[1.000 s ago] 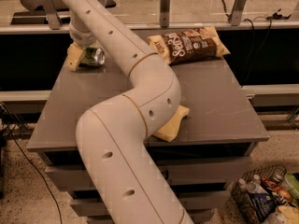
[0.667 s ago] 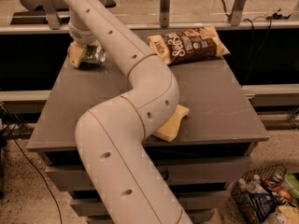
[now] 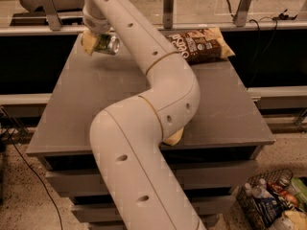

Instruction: Place green can upright

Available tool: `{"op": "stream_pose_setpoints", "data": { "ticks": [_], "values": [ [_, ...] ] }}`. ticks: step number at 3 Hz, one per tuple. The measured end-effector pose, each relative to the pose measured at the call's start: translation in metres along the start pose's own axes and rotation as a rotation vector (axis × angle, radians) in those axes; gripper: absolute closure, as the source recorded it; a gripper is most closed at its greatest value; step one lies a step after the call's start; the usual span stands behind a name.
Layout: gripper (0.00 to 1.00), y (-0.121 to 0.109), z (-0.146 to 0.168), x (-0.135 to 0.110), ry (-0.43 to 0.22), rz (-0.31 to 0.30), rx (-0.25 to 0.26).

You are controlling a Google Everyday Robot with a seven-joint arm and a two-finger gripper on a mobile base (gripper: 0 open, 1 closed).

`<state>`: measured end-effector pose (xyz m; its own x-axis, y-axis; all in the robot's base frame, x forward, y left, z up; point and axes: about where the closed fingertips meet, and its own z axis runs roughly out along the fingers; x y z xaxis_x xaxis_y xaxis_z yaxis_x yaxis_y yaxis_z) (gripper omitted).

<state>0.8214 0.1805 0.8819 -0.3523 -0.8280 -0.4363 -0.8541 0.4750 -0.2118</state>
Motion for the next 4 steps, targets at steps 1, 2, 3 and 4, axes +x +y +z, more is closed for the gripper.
{"op": "stream_pose_setpoints", "data": {
  "ticks": [1, 2, 3, 4],
  "values": [
    [1.0, -0.037, -0.061, 0.02, -0.094, 0.073, 0.043],
    [1.0, -0.064, -0.118, 0.041, -0.242, 0.154, 0.05],
    [1.0, -0.075, -0.188, 0.063, -0.426, 0.215, 0.059],
    [1.0, -0.063, -0.251, 0.08, -0.595, 0.235, 0.068]
  ]
}}
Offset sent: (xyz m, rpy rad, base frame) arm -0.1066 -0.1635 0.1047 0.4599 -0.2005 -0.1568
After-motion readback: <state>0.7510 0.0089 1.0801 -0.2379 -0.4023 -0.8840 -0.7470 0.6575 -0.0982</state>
